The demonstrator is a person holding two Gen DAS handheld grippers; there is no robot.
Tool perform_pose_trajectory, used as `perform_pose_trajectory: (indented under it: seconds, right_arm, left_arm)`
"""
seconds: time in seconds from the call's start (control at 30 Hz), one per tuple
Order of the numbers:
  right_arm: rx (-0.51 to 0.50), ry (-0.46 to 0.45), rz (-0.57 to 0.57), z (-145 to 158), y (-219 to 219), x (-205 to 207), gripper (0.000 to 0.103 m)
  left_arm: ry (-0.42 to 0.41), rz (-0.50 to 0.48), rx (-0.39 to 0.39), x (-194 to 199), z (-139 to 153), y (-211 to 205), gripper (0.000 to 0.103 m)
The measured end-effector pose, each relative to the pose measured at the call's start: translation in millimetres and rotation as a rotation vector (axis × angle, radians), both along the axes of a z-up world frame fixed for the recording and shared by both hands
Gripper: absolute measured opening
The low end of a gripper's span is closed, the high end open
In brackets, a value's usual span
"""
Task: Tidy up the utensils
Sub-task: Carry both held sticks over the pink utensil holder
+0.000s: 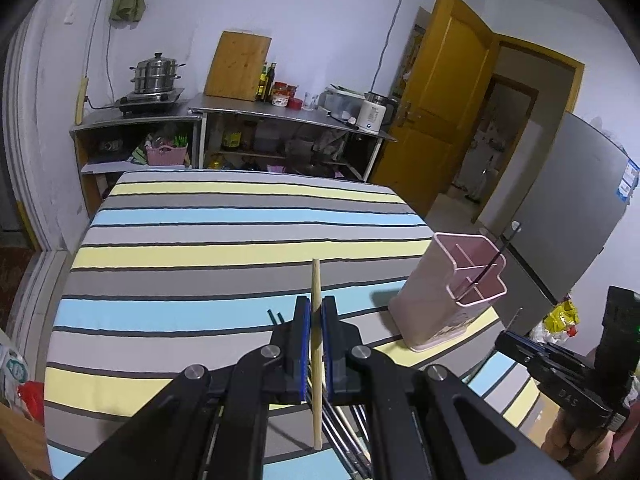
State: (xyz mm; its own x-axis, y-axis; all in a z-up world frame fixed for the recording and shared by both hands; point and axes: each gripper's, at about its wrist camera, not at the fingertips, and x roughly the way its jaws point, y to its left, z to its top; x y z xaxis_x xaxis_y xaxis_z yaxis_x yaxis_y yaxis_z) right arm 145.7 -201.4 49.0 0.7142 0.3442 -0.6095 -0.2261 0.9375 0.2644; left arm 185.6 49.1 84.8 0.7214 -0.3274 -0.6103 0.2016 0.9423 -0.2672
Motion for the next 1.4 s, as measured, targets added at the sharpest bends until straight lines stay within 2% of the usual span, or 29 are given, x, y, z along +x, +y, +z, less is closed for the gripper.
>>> perform_pose_trajectory:
  seconds: [0.2,0.5,0.83,1.13,1.27,1.4]
  right_arm:
    - [0.008,-0.019,-0.007,8.6,-5.0,-2.9,0.005]
    - [0.007,-0.072,-0.033,35.5,-25.8,-9.3,0.005]
    - [-0.019,-0.15,-0.093,75.1,-57.1,-1.7,0.005]
    - [-0.018,-0.237,-0.133,111.4,-74.9,19.0,0.005]
    - [0.004,-0.243,-0.149,110.9,-80.5,34.8,0.005]
    - [0.016,-0.218,-0.16,96.1,-83.2,47.5,0.005]
  left_arm:
    - [-0.015,-0.028,-0.03,-5.2,15.9,-2.4,0.005]
    - [-0.066,-0.12,-0.067,-1.1,54.5,-43.1,0.005]
    - [-0.109,-0.216,-0.116,26.7,89.0,-107.6,0.005]
    - [-0.173,-0.198,-0.151,63.0,113.1,-134.9,0.005]
    - [-0.188,-0.182,-0.145,78.8,109.5,-143.6,0.005]
    - [-0.169,-0.177,-0.137,94.6,90.8,-154.7,0.005]
